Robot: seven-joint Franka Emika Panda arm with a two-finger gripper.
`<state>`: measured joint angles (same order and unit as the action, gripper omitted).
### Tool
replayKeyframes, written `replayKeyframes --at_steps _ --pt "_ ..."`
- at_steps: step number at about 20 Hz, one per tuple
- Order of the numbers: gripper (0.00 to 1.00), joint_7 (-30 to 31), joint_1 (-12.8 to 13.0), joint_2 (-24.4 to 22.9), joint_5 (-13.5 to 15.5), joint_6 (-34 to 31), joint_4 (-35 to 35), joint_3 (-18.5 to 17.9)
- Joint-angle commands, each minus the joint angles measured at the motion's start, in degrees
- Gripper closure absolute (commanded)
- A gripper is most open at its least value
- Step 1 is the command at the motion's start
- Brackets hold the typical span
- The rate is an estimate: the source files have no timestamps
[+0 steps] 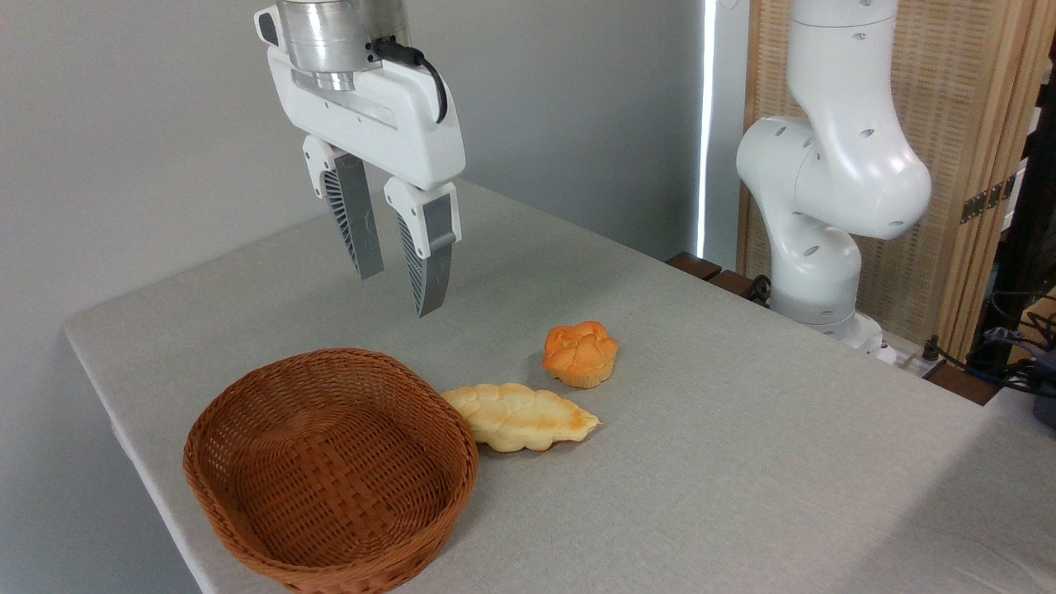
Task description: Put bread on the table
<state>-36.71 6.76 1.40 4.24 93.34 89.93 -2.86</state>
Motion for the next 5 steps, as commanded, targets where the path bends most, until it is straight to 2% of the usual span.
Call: replayKeyframes --at_steps 1,5 --pt "0.00 0.77 -0.35 -0.35 -0.72 -0.08 -0.28 0.49" --pt "0.00 0.59 -0.26 -0.26 -0.72 -0.08 -0.28 0.40"
